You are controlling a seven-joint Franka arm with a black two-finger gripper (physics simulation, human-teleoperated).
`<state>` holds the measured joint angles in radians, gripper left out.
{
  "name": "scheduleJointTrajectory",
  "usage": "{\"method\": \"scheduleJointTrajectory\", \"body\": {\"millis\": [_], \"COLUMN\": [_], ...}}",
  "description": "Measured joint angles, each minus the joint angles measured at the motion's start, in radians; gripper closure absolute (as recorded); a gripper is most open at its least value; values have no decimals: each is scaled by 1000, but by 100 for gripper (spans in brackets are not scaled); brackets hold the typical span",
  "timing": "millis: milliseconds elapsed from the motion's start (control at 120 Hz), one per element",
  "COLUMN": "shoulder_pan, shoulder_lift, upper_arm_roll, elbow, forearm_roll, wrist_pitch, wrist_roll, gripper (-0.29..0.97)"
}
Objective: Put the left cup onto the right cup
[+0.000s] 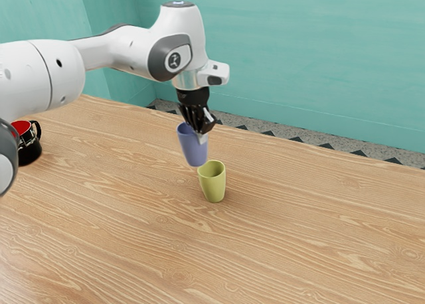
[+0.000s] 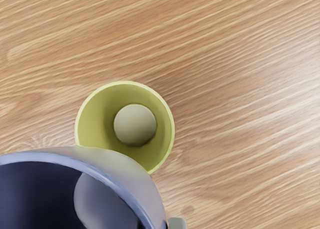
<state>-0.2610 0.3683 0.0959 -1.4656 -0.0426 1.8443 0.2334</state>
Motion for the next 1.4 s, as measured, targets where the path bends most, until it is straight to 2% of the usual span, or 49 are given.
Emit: {"method": "scheduleJointTrajectory", "body": {"millis": [717, 1400], "shoulder_pan": [6, 10], "shoulder_lift": [123, 176], "upper_arm_roll": [-14, -28], "elbow": [132, 149], "forearm_roll": [3, 3], "wrist_pitch": [-1, 0], "wrist_roll": [4, 5], "gripper": [79, 79]}}
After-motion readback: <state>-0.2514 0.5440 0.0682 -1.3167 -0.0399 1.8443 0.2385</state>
